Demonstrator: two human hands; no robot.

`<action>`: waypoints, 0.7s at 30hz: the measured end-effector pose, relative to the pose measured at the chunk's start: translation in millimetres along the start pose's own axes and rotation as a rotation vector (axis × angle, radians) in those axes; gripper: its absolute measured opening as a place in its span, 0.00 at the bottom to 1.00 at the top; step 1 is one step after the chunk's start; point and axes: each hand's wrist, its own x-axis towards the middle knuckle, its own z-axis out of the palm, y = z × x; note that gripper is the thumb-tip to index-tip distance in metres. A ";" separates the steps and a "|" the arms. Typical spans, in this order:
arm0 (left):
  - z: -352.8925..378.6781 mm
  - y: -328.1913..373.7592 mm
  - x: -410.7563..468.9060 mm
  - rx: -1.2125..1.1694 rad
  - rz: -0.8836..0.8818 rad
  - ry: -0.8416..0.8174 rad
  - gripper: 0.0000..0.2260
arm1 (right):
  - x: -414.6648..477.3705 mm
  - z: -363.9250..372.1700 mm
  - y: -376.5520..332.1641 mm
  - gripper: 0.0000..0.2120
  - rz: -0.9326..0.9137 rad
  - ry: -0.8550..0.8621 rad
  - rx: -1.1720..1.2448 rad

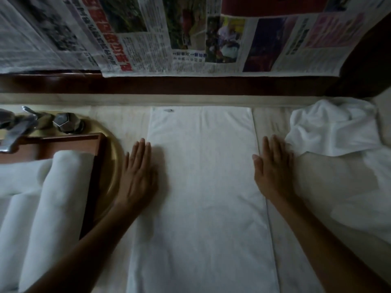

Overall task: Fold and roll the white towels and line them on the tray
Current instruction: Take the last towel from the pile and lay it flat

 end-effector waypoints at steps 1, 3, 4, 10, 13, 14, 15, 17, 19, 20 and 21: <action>1.2 17.3 -10.2 -0.031 0.031 0.029 0.28 | -12.4 -2.8 -14.8 0.30 0.011 0.025 0.037; 13.3 59.1 -33.5 -0.096 0.100 0.034 0.27 | -47.9 -5.8 -57.8 0.30 -0.030 0.030 0.095; 20.3 76.8 -45.2 -0.126 0.127 -0.008 0.26 | -68.4 -4.9 -79.4 0.30 -0.090 -0.009 0.110; 19.5 40.1 -76.3 0.006 0.143 -0.117 0.28 | -103.1 -4.0 -49.7 0.28 -0.260 -0.091 0.014; 2.7 1.7 -83.2 0.035 0.057 -0.097 0.28 | -96.6 -11.0 -5.6 0.29 -0.112 -0.102 -0.046; -2.6 -3.4 -86.5 0.034 0.035 -0.096 0.28 | -96.6 -15.0 3.7 0.30 -0.073 -0.100 -0.054; -7.6 -3.8 -93.2 0.029 0.023 -0.085 0.29 | -100.1 -19.5 8.0 0.31 -0.039 -0.086 -0.054; -13.9 12.1 -110.9 0.002 0.033 -0.021 0.28 | -113.5 -29.4 -3.4 0.30 0.010 -0.039 -0.006; -9.0 47.1 -134.8 -0.075 0.056 0.029 0.27 | -137.9 -34.8 -41.5 0.31 0.008 -0.001 0.058; -2.5 68.0 -148.8 -0.128 0.064 0.022 0.26 | -155.3 -33.6 -64.8 0.31 -0.026 -0.014 0.082; 4.7 87.4 -162.9 -0.171 0.073 -0.003 0.26 | -174.4 -30.8 -86.9 0.31 -0.076 -0.054 0.092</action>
